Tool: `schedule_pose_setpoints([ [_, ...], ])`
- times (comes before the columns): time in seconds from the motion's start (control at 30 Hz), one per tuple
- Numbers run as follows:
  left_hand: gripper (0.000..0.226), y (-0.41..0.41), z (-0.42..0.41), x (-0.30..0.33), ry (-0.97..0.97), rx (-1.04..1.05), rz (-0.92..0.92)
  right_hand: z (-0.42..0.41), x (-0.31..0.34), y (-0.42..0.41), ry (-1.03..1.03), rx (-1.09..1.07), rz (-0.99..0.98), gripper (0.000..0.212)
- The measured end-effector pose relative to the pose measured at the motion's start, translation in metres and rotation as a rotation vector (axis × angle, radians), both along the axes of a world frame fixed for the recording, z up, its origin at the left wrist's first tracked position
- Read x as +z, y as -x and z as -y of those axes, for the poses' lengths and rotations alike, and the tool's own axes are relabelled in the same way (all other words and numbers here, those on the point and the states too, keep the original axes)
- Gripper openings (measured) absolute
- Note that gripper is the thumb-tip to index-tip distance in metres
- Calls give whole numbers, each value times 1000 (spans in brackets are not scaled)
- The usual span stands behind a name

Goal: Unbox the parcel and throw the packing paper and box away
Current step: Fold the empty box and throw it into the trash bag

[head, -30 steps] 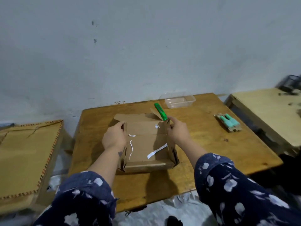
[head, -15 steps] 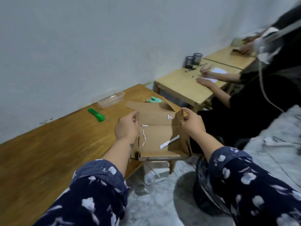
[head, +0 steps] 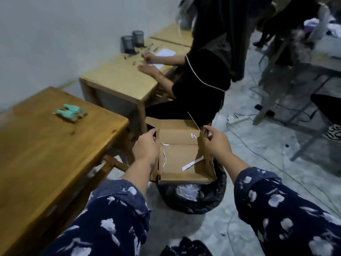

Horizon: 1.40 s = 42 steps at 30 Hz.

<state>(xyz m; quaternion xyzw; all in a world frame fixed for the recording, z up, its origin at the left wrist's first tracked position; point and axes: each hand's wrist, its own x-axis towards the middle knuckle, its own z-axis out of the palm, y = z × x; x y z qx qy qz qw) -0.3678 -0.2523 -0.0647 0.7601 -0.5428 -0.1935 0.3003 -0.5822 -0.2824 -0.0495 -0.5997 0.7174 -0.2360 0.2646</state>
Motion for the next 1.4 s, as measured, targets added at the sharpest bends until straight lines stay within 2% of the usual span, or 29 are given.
schedule_pose_setpoints([
  [0.23, 39, 70, 44, -86, -199, -111, 40, 20, -93, 71, -203, -87, 42, 45],
  [0.4, 37, 98, 80, -191, -355, -178, 88, 37, -193, 95, -301, -172, 88, 46],
  [0.57, 40, 120, 105, -307, -463, -224, 81, 52, -311, 107, -398, -208, 59, 45],
  [0.7, 43, 122, 107, -394, -610, -242, 202, 61, -395, 109, -481, -194, 45, 36],
  [0.87, 33, 131, 105, -451, -832, -363, 216, 54, -452, 98, -620, -202, 20, 38],
  [0.97, 33, 138, 110, -446, -859, -346, 195, 52, -450, 94, -659, -199, 1, 36],
  [1.1, 34, 138, 119, -401, -841, -371, 167, 64, -411, 89, -714, -118, -17, 30],
  [1.23, 38, 127, 120, -329, -790, -411, 112, 77, -341, 78, -694, -16, -17, 36],
  [1.4, 33, 103, 113, -217, -688, -349, 78, 83, -231, 47, -621, 125, -84, 40],
])
